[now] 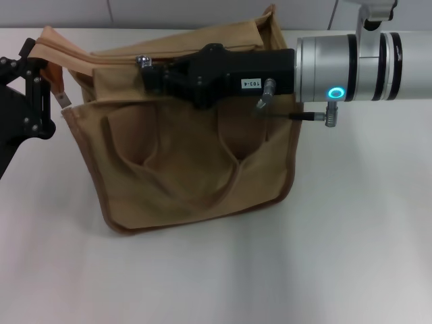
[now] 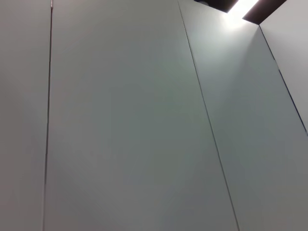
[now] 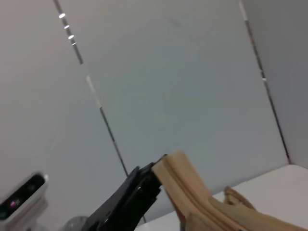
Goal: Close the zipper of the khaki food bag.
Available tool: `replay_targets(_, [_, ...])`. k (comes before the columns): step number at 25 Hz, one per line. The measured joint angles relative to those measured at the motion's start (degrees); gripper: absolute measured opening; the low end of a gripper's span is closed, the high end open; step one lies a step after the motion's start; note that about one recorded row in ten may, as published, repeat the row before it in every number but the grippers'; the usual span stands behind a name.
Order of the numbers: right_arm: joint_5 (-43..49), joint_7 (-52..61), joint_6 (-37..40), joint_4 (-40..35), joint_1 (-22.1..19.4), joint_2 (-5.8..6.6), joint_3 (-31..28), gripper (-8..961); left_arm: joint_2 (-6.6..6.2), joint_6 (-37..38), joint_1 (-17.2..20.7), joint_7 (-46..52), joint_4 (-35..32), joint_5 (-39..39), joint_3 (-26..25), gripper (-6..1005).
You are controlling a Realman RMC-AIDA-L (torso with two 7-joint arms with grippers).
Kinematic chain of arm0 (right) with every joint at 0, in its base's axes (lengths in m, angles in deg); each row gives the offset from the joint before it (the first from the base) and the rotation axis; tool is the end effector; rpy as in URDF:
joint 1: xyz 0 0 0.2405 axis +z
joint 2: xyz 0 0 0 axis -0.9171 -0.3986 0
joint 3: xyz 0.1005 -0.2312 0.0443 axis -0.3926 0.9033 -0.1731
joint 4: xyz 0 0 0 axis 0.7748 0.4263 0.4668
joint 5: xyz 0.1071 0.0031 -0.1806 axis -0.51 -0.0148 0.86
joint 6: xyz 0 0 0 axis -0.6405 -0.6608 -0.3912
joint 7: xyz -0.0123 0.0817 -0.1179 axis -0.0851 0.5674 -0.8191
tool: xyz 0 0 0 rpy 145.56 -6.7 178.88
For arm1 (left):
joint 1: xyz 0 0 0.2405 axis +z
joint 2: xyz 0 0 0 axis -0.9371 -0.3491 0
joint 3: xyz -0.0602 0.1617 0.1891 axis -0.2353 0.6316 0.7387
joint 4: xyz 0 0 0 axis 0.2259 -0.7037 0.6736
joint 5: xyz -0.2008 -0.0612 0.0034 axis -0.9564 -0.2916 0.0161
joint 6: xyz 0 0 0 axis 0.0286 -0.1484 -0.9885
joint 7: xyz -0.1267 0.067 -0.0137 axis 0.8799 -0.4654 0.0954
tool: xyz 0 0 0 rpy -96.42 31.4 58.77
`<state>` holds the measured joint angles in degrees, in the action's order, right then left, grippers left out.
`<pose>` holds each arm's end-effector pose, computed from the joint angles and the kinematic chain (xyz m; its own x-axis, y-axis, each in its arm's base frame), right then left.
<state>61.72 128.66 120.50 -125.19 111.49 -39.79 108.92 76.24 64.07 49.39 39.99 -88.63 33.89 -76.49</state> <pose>0.0947 0.3720 -0.0681 0.7460 -0.3275 -0.5798 -0.3306 -0.9380 0.1044 -0.2881 0.2487 0.0199 0.5324 -0.4771 0.6992 0.5031 -0.4860 -0.7146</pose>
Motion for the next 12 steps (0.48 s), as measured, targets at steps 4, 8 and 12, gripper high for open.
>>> replay_targets(4, [0.4, -3.2, 0.5, -1.0, 0.1, 0.12, 0.7, -1, -0.01, 0.0, -0.1, 0.6, -0.2, 0.3, 0.2, 17])
replay_targets(8, [0.4, -5.7, 0.9, -1.2, -0.3, 0.12, 0.7, -1, 0.0, 0.1, -0.1, 0.6, -0.2, 0.3, 0.2, 20])
replay_targets(12, [0.2, -8.8, 1.1, -1.4, -1.4, 0.12, 0.6, -1, -0.06, 0.1, 0.2, 0.9, -0.1, 0.3, 0.2, 23])
